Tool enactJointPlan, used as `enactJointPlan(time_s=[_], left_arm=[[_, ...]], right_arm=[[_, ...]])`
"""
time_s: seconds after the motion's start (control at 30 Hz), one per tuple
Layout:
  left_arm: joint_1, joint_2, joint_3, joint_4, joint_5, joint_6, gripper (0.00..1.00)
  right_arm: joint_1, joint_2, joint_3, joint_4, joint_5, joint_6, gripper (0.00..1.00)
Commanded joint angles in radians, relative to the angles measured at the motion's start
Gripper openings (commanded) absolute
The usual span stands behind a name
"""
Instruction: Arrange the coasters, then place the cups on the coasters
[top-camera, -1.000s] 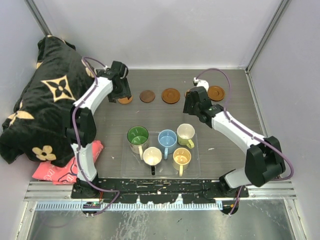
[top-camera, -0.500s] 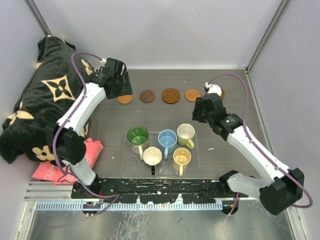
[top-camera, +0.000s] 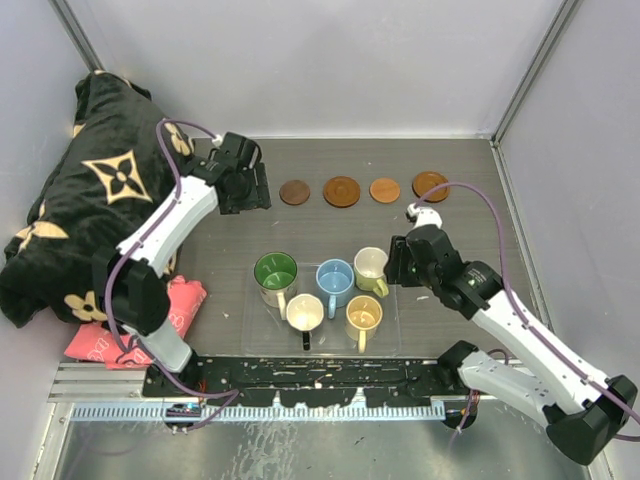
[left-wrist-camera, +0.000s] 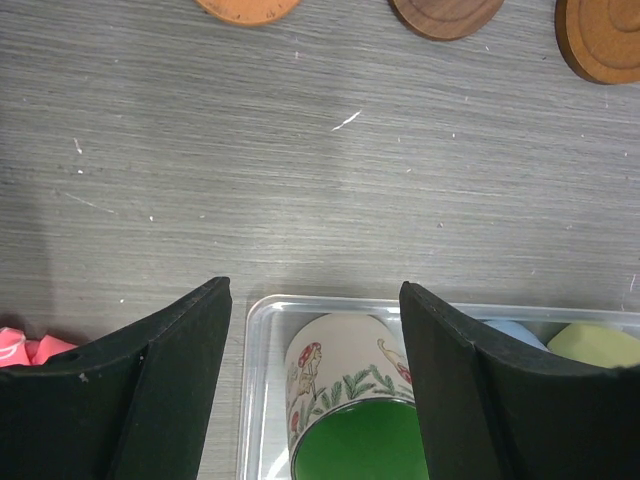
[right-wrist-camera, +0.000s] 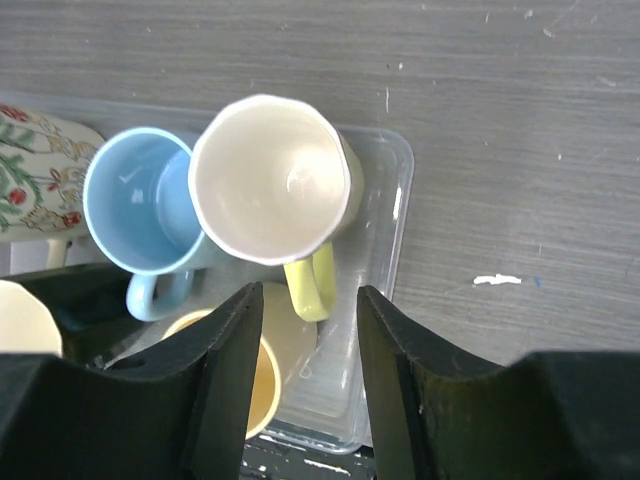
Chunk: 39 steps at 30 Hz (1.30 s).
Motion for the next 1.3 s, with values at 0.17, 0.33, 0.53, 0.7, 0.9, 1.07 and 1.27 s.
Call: enactJointPlan(time_s=[0.17,0.33,0.53,0.7,0.9,1.07,1.27], left_arm=[[-0.010,-0.125,-0.042,0.024,-0.018,-0.010,0.70],[-0.010,-0.138,-0.057,0.016,-0.017,-0.013,0.70],[-0.011,-0.153,-0.081,0.024,-0.006,-0.021,0.70],[-0.011,-0.170,-0.102,0.033,-0.006,-0.018,0.70],[-0.011,-0.171,-0.103,0.029,-0.002,-0.015,0.70],[-0.011,-0.173,-0.108,0.030,0.001,-0.016,0.70],[-0.011,-0.171,-0.103,0.027,0.003,-0.017,0.70]], right_arm=[[0.051,-0.042,-0.005,-0.039,0.005,0.051,0.49],[0.121,-0.051,0.012,-0.071,0.034,0.099,0.48],[0.275,-0.034,0.057,-0.114,0.139,0.193,0.48],[0.401,0.004,0.084,-0.144,0.253,0.276,0.49],[0.407,0.000,0.072,-0.123,0.278,0.285,0.50],[0.405,0.015,0.058,-0.146,0.331,0.270,0.51],[0.403,0.057,0.049,-0.114,0.382,0.228,0.51]])
